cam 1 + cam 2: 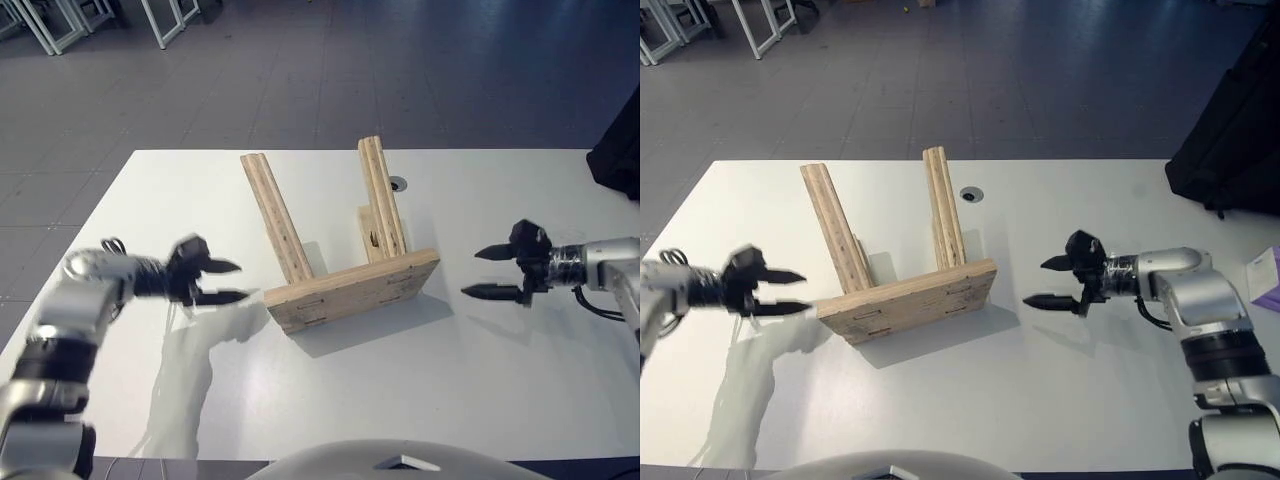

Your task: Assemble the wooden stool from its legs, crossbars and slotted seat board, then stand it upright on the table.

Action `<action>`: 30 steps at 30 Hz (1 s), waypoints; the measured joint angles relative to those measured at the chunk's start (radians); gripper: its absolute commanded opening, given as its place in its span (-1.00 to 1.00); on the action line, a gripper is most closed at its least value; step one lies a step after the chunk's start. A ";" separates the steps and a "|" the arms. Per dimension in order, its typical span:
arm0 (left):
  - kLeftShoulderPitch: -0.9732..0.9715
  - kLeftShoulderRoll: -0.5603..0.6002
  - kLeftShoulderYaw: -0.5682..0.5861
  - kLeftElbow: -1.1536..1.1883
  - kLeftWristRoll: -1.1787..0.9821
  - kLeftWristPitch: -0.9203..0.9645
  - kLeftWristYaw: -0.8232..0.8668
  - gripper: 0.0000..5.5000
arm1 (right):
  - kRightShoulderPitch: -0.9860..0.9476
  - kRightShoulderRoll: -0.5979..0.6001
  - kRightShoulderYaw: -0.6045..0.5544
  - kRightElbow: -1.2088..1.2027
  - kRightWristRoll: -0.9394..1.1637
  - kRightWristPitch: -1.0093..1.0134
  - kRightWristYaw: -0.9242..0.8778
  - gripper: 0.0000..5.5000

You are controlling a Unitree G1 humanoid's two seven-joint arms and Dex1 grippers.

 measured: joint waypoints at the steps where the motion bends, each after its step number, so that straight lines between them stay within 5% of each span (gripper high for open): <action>1: 0.063 0.000 0.012 -0.074 0.005 -0.028 0.014 0.25 | 0.019 -0.001 0.014 -0.006 -0.026 -0.066 0.006 0.98; 11: 0.068 -0.081 0.017 -0.309 -0.068 0.111 0.112 0.25 | -0.017 0.135 0.071 0.096 -0.132 -0.214 -0.005 0.98; 18: 0.078 0.002 0.006 -0.363 -0.124 0.208 -0.004 0.25 | -0.082 0.204 0.095 0.188 -0.178 -0.268 -0.009 0.98; 27: 0.028 -0.112 -0.068 -0.442 -0.124 0.281 0.100 0.25 | -0.149 0.263 0.103 0.249 -0.198 -0.284 0.034 0.98; 30: 0.020 -0.125 -0.076 -0.427 -0.100 0.282 0.142 0.07 | -0.162 0.275 0.097 0.255 -0.183 -0.263 0.066 0.78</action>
